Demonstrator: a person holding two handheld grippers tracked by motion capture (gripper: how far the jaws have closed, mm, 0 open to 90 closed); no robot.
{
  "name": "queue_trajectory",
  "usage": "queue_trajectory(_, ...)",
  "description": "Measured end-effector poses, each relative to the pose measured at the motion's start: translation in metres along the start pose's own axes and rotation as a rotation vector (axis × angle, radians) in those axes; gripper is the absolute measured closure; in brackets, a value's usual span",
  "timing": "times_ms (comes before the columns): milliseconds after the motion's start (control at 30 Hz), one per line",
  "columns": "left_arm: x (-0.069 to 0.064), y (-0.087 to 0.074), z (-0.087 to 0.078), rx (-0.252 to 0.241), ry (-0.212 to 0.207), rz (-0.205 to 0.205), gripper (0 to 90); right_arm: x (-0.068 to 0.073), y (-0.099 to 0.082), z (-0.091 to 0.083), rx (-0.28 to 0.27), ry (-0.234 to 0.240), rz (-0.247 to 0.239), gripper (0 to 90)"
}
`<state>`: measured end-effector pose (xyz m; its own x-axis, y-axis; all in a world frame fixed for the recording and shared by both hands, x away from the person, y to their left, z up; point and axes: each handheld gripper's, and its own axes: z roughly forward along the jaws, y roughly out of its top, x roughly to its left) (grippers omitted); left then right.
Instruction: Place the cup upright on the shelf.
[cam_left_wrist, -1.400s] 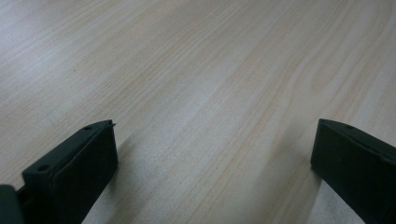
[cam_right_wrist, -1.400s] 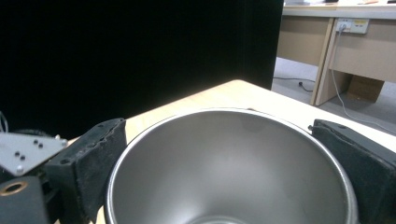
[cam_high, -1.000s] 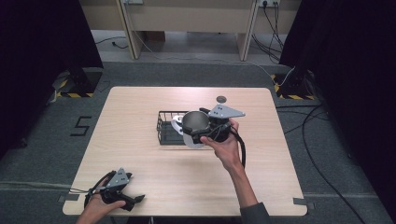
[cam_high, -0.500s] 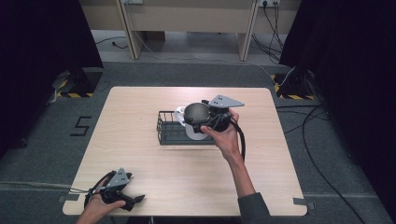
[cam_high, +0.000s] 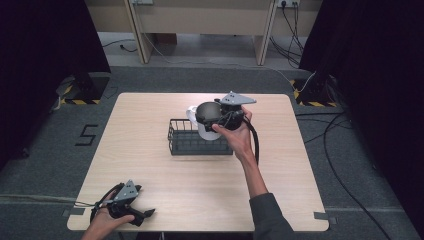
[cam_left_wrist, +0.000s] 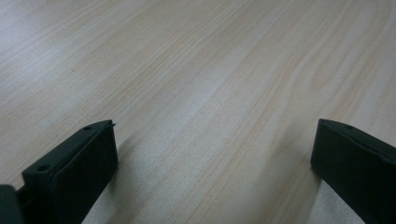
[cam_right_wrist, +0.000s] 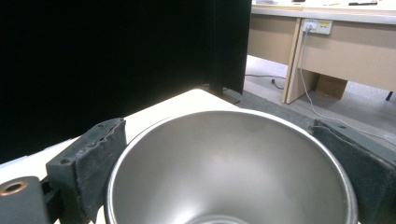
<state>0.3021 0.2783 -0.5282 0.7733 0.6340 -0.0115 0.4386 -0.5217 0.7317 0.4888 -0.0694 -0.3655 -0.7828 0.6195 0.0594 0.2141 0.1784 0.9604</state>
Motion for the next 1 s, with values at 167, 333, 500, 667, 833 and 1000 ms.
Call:
queue_trajectory(167,0.000,0.000,0.000,-0.001,0.000,0.000,0.0,-0.007,-0.003,0.011,0.010,0.000,0.003,6.2)
queue_trajectory(333,0.000,0.000,0.000,-0.001,-0.001,0.002,0.0,-0.009,-0.007,0.024,0.024,0.013,-0.001,6.2)
queue_trajectory(500,0.000,0.000,0.000,0.000,-0.002,0.002,0.0,-0.012,-0.011,0.030,0.037,0.005,-0.002,6.2)
queue_trajectory(667,0.000,0.000,0.000,0.000,-0.002,0.002,0.0,-0.014,-0.014,0.035,0.039,-0.003,0.000,6.2)
queue_trajectory(833,0.000,0.000,0.000,0.000,-0.002,0.002,0.0,-0.016,-0.018,0.039,0.057,-0.012,-0.005,6.2)
queue_trajectory(1000,0.000,0.000,0.000,0.001,-0.003,0.003,0.0,-0.016,-0.023,0.043,0.077,-0.017,-0.008,6.2)
